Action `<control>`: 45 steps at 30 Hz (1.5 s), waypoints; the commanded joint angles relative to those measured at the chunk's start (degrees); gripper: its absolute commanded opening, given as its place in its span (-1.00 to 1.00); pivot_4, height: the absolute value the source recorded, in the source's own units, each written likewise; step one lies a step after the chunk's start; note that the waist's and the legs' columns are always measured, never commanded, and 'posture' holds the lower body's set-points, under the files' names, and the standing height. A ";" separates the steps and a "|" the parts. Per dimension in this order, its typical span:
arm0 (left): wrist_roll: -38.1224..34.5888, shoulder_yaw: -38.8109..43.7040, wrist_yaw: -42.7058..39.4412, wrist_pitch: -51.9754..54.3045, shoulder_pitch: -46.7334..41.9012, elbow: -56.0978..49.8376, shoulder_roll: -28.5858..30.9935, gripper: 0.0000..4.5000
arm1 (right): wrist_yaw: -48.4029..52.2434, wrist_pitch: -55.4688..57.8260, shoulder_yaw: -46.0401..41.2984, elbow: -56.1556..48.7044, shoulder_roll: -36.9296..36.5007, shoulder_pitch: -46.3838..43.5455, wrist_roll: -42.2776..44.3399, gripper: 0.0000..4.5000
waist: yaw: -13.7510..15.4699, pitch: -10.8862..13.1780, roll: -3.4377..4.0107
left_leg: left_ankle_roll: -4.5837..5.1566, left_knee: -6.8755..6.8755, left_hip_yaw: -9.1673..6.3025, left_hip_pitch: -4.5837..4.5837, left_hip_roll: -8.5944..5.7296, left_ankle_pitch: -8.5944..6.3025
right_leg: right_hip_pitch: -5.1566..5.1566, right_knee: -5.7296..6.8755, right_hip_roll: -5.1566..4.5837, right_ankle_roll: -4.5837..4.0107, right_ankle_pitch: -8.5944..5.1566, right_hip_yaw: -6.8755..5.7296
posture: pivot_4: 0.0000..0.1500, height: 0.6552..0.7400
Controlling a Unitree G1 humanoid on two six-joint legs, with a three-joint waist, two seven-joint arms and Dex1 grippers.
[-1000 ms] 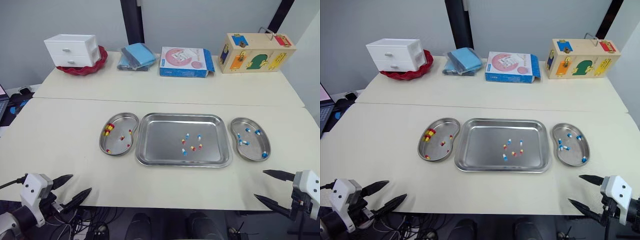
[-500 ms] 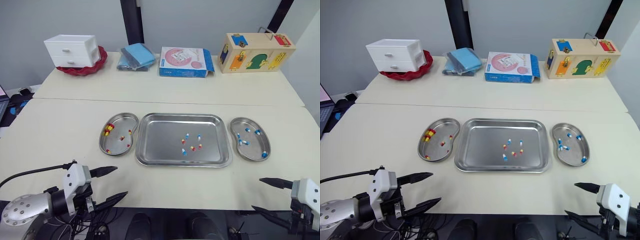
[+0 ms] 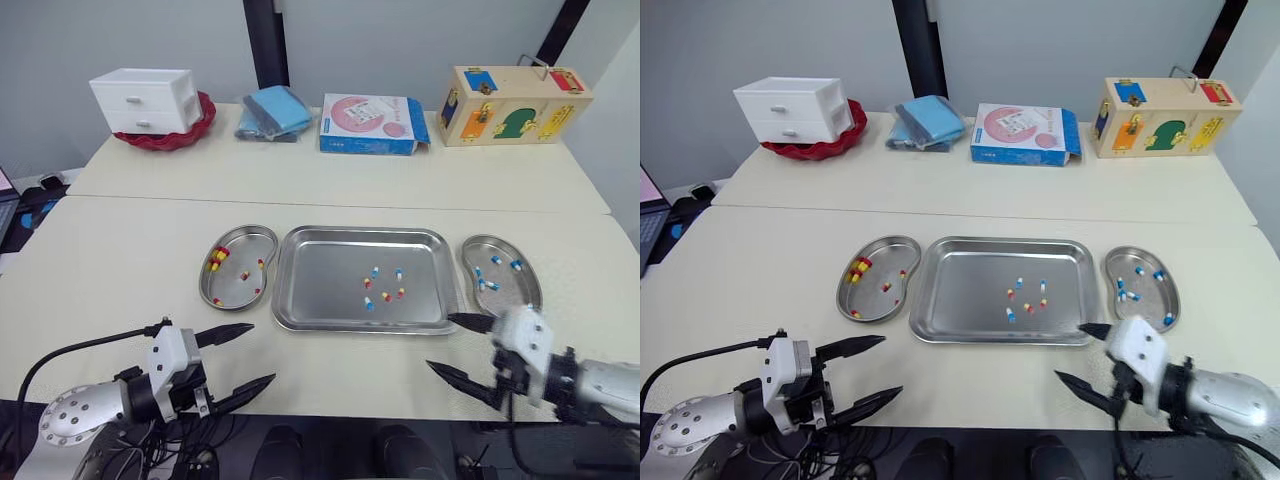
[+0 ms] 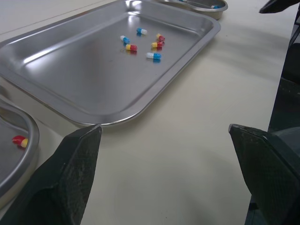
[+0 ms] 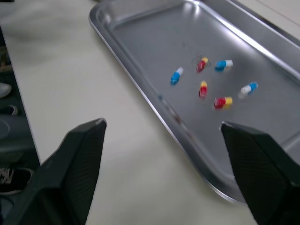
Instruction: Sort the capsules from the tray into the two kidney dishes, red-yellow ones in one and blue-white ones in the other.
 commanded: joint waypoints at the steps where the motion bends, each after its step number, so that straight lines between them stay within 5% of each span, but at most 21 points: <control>1: 0.21 -0.88 0.90 -0.92 -0.30 -1.36 -0.21 1.00 | -3.95 4.89 7.09 0.06 1.39 -7.16 -2.07 0.31 | 0.01 0.00 0.00 | 0.00 0.00 -0.01 -0.02 0.00 0.00 | -0.02 0.00 0.00 0.00 0.00 -0.01 | 1.00 1.00; 2: 0.20 -1.15 1.09 -0.88 -0.53 -1.60 -0.15 1.00 | -5.05 7.36 9.47 0.58 2.30 -10.52 -2.27 0.18 | 0.00 0.00 -0.01 | 0.00 0.00 -0.01 -0.03 -0.01 0.00 | -0.02 0.00 0.00 0.00 0.00 -0.02 | 1.00 1.00; 12: 0.55 -3.67 3.19 0.07 -2.68 -3.24 0.19 1.00 | -9.50 25.85 25.88 13.53 10.02 -36.53 -5.26 0.18 | 0.01 0.02 0.03 | 0.00 0.00 -0.08 -0.11 0.00 0.01 | -0.16 0.10 0.00 -0.02 0.01 -0.09 | 1.00 1.00; 30: 1.29 -5.42 5.94 -0.08 -4.02 -3.36 0.03 1.00 | -5.93 24.58 33.65 23.04 10.82 -43.84 -10.03 0.18 | -0.12 0.03 0.03 | 0.00 0.01 -0.08 -0.39 0.00 0.01 | -0.60 0.37 -0.01 -0.05 0.00 -0.11 | 1.00 1.00; 41: 1.77 -5.26 5.78 -1.53 -3.62 -1.33 0.20 1.00 | -2.93 20.55 36.67 24.11 9.66 -44.96 -14.28 -0.99 | -0.17 0.03 0.04 | 0.00 0.01 -0.07 -0.38 0.00 0.01 | -0.60 0.40 0.00 -0.05 0.00 -0.11 | 1.00 1.00; 45: 1.54 -5.34 5.03 -1.99 -3.85 -0.53 0.32 1.00 | -2.03 18.45 36.38 23.23 9.62 -45.40 -15.48 -0.99 | -0.18 0.03 0.04 | 0.00 0.01 -0.08 -0.37 0.00 0.01 | -0.60 0.40 0.00 -0.05 0.00 -0.11 | 1.00 1.00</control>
